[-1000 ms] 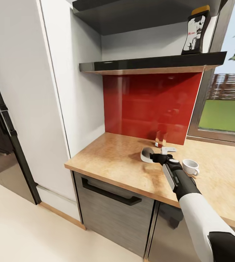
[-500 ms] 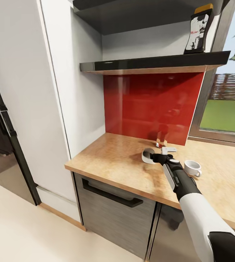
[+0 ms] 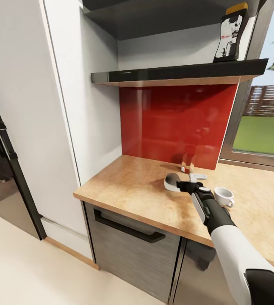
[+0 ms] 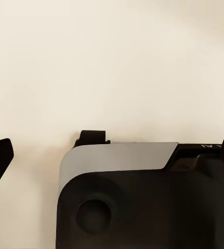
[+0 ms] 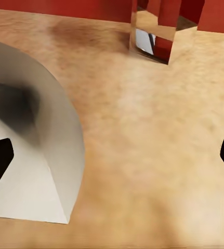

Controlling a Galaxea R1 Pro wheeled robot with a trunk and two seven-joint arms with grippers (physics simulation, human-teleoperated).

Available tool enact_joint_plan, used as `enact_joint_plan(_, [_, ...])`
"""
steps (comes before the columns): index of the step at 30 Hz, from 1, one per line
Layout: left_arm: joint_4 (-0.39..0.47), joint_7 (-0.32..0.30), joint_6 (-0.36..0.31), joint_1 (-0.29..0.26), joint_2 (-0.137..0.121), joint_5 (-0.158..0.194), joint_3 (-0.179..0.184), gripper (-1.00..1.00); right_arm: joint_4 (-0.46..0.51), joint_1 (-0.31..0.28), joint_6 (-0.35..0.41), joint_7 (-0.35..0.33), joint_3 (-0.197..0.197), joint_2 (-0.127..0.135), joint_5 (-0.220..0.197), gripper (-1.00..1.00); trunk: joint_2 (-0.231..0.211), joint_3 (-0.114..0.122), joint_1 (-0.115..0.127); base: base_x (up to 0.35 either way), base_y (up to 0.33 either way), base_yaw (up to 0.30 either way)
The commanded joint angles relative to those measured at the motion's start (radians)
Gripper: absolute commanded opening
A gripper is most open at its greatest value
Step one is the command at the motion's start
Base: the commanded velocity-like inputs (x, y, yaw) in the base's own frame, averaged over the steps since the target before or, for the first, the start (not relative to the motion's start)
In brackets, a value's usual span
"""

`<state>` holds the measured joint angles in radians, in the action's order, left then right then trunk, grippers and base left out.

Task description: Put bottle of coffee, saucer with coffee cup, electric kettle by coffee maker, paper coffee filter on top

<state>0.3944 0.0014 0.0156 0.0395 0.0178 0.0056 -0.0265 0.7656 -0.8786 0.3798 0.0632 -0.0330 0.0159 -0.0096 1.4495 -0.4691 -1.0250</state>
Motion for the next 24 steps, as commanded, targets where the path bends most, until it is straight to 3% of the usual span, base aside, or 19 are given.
enact_joint_plan(1, [0.001, 0.000, 0.001, 0.000, 0.001, 0.001, -0.003, 1.00, -0.002, 0.000, 0.005, 0.003, 0.001, 0.002, -0.001, 1.00, 0.001, -0.001, 0.000, 0.002, -0.002, 0.000])
enact_joint_plan(24, [0.000, 0.000, 0.001, 0.000, 0.001, 0.001, -0.003, 1.00, -0.009, 0.000, 0.004, 0.001, 0.001, 0.004, -0.003, 1.00, 0.001, -0.001, 0.000, 0.000, 0.000, 0.000])
